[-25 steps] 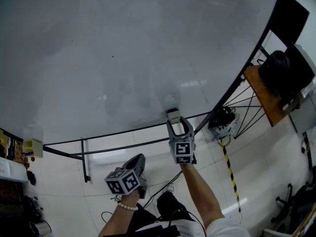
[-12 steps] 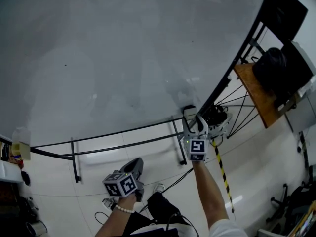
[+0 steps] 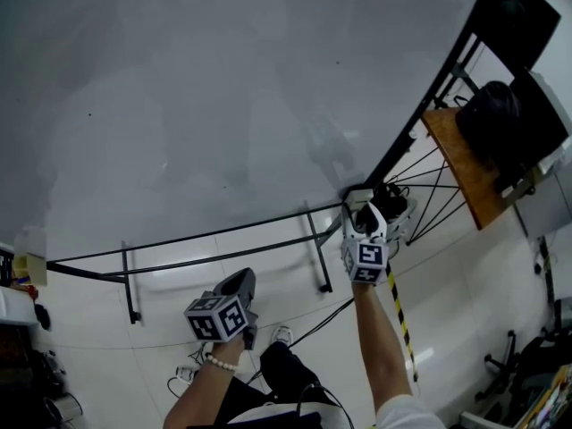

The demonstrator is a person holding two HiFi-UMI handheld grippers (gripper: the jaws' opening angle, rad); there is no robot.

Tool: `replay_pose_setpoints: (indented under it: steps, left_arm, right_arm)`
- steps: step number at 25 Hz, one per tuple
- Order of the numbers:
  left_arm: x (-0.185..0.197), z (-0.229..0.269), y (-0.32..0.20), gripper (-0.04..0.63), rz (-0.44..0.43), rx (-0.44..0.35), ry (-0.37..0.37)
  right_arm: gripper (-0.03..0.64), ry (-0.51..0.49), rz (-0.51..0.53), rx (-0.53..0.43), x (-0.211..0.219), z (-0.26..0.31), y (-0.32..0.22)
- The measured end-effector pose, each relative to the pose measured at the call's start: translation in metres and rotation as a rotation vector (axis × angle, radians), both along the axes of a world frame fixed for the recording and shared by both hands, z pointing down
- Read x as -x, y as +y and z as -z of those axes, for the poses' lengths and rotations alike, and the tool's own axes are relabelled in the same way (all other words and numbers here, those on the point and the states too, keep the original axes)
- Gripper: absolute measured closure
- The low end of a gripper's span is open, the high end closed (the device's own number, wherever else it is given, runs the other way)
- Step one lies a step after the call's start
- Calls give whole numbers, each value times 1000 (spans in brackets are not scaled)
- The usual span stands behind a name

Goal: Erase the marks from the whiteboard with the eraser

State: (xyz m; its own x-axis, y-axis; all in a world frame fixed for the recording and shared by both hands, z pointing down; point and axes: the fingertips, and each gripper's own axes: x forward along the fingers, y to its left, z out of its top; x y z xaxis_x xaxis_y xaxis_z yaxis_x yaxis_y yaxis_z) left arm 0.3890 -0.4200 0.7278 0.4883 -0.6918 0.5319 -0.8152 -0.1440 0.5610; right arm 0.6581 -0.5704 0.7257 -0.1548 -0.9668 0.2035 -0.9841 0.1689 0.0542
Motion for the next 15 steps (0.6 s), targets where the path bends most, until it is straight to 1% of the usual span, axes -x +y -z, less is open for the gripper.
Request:
replay_pose_setpoints:
  steps: [4, 7, 11, 15]
  left_arm:
    - [-1, 3, 2, 607, 5, 1, 10]
    - [6, 6, 8, 606, 15, -3, 18]
    - [29, 8, 20, 606, 30, -19, 22]
    - [63, 9, 35, 606, 65, -25, 19]
  right_arm:
    - [357, -53, -16, 29, -3, -13, 0]
    - [359, -94, -28, 28, 6, -15, 2]
    - [359, -129, -48, 23, 25, -20, 8]
    - [360, -139, -44, 21, 53, -21, 15]
